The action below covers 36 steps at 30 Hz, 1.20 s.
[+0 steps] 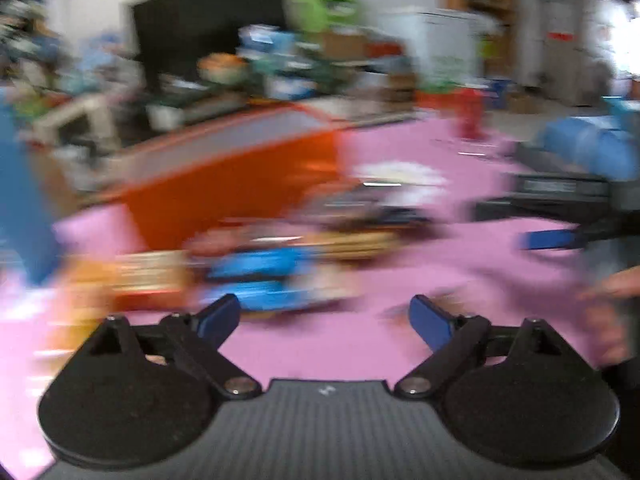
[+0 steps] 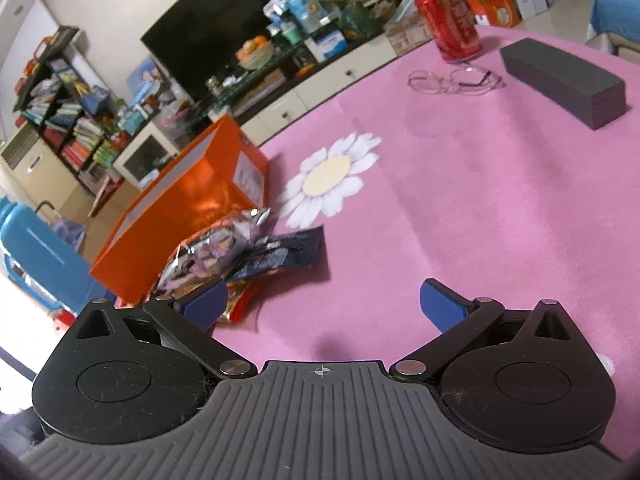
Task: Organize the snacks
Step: 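Grasp the brown-orange wrapped bar with the right tool while the left tool grasps the yellow bread bag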
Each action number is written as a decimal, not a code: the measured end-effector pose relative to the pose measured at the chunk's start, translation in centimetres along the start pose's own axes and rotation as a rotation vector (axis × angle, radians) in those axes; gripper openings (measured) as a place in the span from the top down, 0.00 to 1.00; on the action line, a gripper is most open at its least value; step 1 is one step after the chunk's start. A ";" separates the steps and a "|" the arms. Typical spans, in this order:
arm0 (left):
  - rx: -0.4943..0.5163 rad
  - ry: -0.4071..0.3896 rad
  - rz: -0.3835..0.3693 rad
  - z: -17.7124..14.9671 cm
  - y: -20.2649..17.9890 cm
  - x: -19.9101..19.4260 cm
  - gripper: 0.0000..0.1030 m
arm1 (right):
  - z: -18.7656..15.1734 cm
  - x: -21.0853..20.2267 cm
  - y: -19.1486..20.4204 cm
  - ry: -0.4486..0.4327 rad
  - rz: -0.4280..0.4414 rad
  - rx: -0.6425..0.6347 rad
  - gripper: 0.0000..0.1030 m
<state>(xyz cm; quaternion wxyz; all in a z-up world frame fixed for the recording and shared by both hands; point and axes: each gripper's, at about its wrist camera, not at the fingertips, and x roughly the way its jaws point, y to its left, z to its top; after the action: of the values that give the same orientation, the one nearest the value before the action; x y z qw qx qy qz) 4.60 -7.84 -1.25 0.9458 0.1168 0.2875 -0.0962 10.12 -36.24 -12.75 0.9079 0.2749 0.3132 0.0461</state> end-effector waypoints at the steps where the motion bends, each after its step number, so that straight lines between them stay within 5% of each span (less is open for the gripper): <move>1: 0.001 0.003 0.079 -0.5 1.9 -0.7 0.11 | -0.1 0.2 0.3 0.008 0.001 -0.015 0.09; 5: -0.005 0.094 0.367 -2.8 9.7 -1.1 0.10 | -0.5 0.5 1.3 0.018 -0.003 -0.074 0.09; 10: -0.124 0.180 0.408 -3.7 15.0 1.2 0.10 | -1.0 1.2 1.9 0.043 -0.021 -0.113 0.09; 13: -0.192 0.089 0.349 -1.6 16.6 1.1 0.10 | -1.4 1.5 2.2 0.047 -0.049 -0.151 0.09; 16: -0.188 0.091 0.222 0.1 16.8 3.5 0.10 | -1.7 1.7 2.7 0.044 -0.071 -0.188 0.09; 20: -0.105 0.154 0.264 0.3 16.5 7.7 0.10 | -1.7 1.2 3.0 0.031 -0.037 -0.186 0.09; 28: -0.100 0.168 0.195 0.6 16.7 10.1 0.10 | -5.9 -1.5 6.8 0.091 0.033 -0.294 0.09; 36: -0.108 0.200 0.176 -0.5 15.9 11.5 0.10 | -7.6 1.1 10.0 0.145 -0.073 -0.450 0.11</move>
<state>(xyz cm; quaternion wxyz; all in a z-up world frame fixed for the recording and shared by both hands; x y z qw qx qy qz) 17.73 6.17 -5.56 0.9221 0.0995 0.3737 0.0149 7.36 -23.89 -13.03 0.9225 0.0501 0.3690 0.1015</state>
